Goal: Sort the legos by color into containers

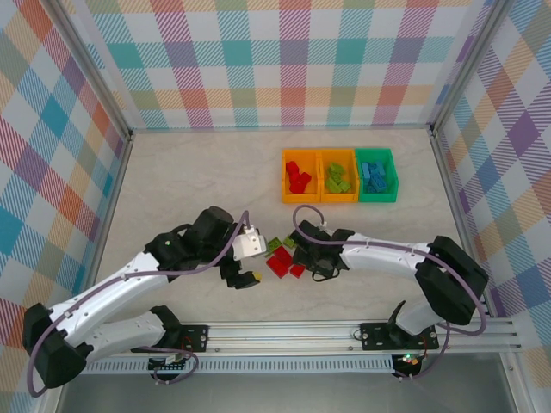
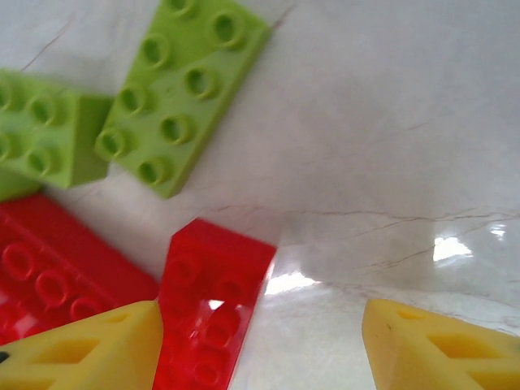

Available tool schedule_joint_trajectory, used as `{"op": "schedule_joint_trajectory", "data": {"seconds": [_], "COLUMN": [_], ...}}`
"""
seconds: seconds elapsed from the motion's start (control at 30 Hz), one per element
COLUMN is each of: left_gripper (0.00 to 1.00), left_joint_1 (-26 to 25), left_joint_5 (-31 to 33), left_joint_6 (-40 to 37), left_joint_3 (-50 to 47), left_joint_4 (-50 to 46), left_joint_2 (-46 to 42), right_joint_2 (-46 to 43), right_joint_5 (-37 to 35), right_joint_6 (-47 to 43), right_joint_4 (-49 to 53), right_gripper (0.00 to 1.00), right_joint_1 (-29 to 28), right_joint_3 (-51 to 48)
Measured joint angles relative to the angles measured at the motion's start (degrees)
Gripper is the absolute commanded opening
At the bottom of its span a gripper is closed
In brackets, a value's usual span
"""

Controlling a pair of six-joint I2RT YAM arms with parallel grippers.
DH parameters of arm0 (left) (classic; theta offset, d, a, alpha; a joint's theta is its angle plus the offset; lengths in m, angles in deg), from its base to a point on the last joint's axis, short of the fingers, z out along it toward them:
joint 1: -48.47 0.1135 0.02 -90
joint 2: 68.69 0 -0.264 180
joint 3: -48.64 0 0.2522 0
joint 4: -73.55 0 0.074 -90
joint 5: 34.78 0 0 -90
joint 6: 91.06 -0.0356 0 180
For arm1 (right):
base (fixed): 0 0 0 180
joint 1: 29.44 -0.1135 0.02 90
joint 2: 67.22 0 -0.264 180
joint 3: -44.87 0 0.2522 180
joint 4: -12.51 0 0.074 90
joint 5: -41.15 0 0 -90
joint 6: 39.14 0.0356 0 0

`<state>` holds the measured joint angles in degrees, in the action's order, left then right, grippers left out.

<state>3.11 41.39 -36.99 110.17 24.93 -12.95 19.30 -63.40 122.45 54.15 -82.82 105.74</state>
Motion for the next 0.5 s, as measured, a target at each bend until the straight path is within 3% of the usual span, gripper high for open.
{"op": "schedule_joint_trajectory", "data": {"seconds": [0.27, 0.5], "left_gripper": [1.0, 1.0], "left_joint_1": [-0.3, -0.5], "left_joint_5": [2.3, 3.8], "left_joint_6": [-0.6, -1.2], "left_joint_3": [-1.3, -2.5], "left_joint_4": [3.8, 4.0], "left_joint_2": [-4.1, -4.1], "right_joint_2": [9.9, 12.8], "right_joint_5": [-0.1, 0.4], "right_joint_6": [8.3, 11.8], "right_joint_4": [1.9, 4.8], "right_gripper": [0.65, 0.45], "right_joint_1": [0.0, -0.5], "right_joint_3": [9.4, 11.1]}}
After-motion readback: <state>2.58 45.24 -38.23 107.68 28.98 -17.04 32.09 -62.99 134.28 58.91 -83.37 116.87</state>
